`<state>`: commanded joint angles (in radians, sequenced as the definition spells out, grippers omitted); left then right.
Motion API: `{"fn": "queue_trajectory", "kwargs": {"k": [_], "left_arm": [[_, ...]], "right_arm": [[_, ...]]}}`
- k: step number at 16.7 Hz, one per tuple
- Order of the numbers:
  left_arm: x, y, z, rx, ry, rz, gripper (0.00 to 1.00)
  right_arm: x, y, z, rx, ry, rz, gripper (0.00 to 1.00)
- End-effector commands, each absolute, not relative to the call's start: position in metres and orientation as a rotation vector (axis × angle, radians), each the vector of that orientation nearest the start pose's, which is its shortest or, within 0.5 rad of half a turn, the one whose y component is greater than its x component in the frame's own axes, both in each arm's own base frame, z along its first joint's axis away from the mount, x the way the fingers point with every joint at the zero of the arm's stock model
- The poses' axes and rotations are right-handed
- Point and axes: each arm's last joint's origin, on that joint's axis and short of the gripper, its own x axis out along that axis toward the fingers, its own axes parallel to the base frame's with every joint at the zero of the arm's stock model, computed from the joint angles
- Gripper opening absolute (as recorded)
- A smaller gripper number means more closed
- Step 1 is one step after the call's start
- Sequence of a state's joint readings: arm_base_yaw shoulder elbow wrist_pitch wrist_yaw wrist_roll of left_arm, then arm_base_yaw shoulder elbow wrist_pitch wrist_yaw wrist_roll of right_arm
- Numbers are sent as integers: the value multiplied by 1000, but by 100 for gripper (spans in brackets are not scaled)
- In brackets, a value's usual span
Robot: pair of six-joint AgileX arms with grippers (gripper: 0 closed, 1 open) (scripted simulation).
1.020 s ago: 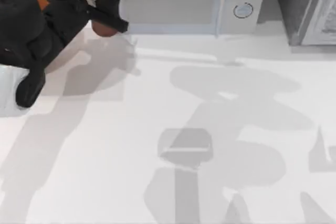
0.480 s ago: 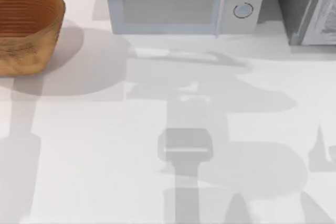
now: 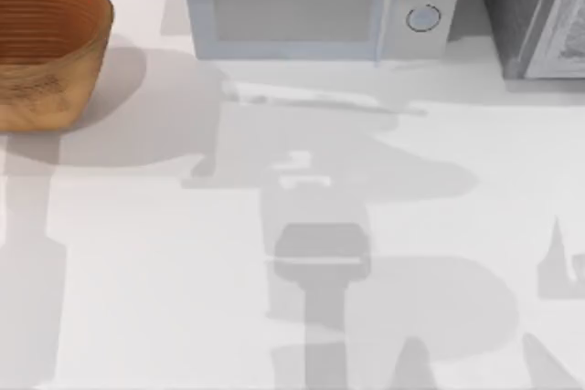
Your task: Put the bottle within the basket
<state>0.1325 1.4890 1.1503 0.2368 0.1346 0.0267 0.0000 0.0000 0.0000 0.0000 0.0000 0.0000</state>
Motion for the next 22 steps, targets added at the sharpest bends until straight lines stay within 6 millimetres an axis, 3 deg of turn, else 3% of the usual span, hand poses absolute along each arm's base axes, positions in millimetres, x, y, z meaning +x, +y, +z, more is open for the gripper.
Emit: {"fn": "queue_trajectory", "kwargs": {"k": [3,11,16,22], "left_arm": [[355,45,324,1,102,6,0],[394,47,285,-1,99,10,0],[397,47,282,-2,99,10,0],[397,47,282,-2,99,10,45]], "right_arm": [[106,-1,160,0,0,0,100],[106,-1,160,0,0,0,100],[106,-1,160,0,0,0,100],[106,-1,160,0,0,0,100]]}}
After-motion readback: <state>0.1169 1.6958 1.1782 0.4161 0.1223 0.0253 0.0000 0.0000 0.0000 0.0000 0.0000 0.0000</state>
